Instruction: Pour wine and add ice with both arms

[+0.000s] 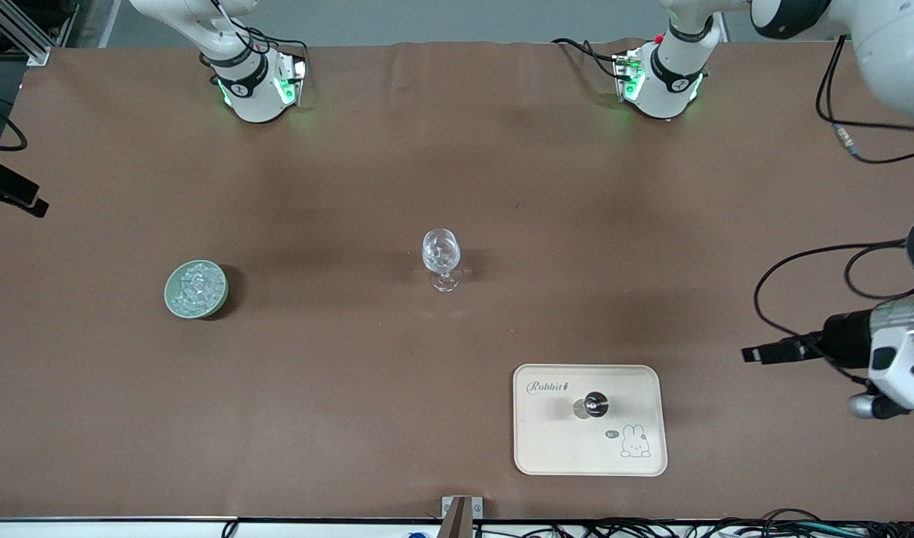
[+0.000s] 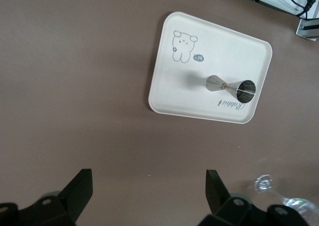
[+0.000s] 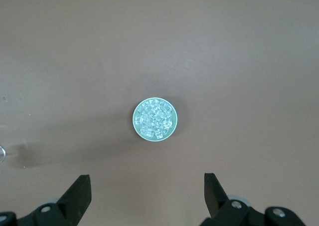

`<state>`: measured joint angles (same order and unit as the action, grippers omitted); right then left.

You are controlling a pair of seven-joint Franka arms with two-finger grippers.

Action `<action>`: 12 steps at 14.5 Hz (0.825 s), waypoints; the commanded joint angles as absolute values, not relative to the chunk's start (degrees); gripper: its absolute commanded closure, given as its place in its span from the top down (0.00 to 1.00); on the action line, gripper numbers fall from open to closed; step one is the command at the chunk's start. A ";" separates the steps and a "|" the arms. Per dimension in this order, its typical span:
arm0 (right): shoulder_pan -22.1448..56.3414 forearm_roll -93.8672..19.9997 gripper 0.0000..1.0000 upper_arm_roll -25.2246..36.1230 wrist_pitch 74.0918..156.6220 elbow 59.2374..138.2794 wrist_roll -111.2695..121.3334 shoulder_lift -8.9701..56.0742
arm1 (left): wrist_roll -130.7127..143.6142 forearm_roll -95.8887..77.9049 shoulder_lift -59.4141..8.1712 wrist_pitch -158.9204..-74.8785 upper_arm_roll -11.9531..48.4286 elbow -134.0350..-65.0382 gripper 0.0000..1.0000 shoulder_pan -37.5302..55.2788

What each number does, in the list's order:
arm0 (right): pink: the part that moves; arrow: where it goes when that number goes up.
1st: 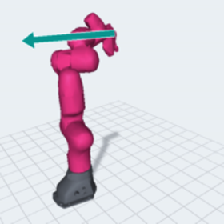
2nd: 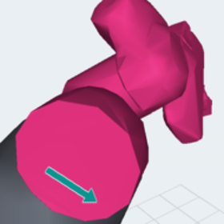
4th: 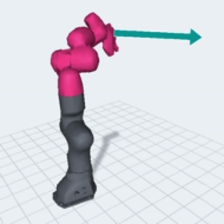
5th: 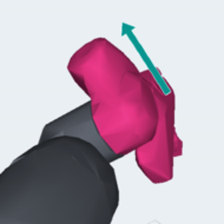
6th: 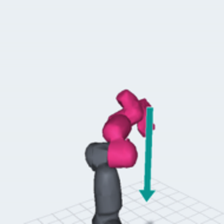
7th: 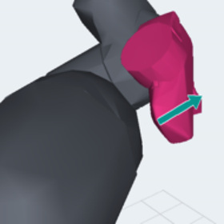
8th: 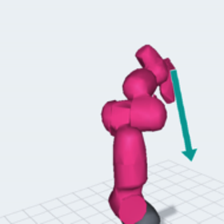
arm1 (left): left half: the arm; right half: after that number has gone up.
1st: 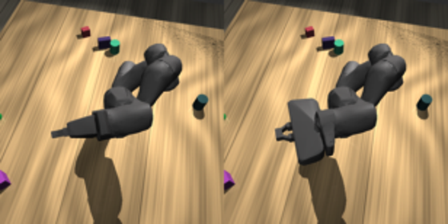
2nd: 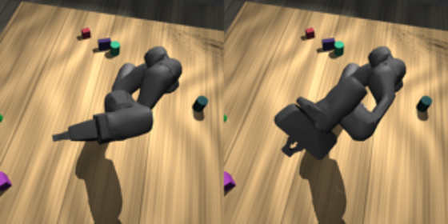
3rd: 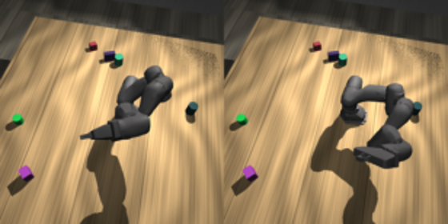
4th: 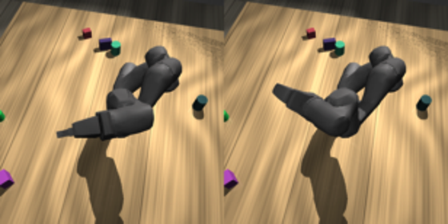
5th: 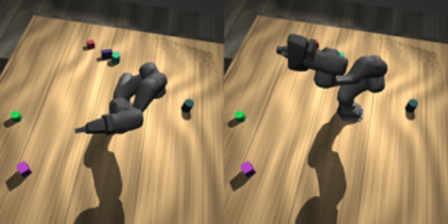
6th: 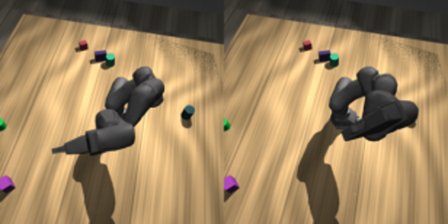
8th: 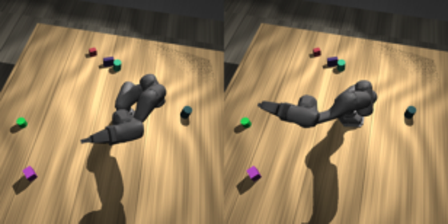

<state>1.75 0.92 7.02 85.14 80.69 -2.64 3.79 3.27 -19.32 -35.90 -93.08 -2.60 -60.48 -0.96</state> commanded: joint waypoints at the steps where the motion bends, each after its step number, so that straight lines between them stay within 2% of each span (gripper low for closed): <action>1: 1.76 1.85 1.00 6.50 85.25 82.79 -2.02 1.85 | 2.28 -12.94 -29.02 -92.29 -1.58 -63.46 1.00 1.31; 4: 1.76 1.85 1.00 6.50 85.34 82.71 -2.11 1.93 | 2.20 -4.51 -24.53 -91.50 -1.49 -63.72 1.00 6.40; 7: 1.76 1.85 1.00 6.50 85.43 82.71 -2.20 1.93 | 2.73 -2.81 -20.15 -87.99 -0.53 -65.46 1.00 6.24; 10: 1.76 1.85 1.00 6.50 85.52 82.71 -2.20 1.93 | 2.11 -0.89 -10.06 -90.07 -0.26 -78.60 1.00 6.24; 12: 1.76 1.85 1.00 6.50 85.43 82.71 -2.20 1.93 | 2.20 0.96 0.74 -97.61 1.13 -94.58 1.00 6.33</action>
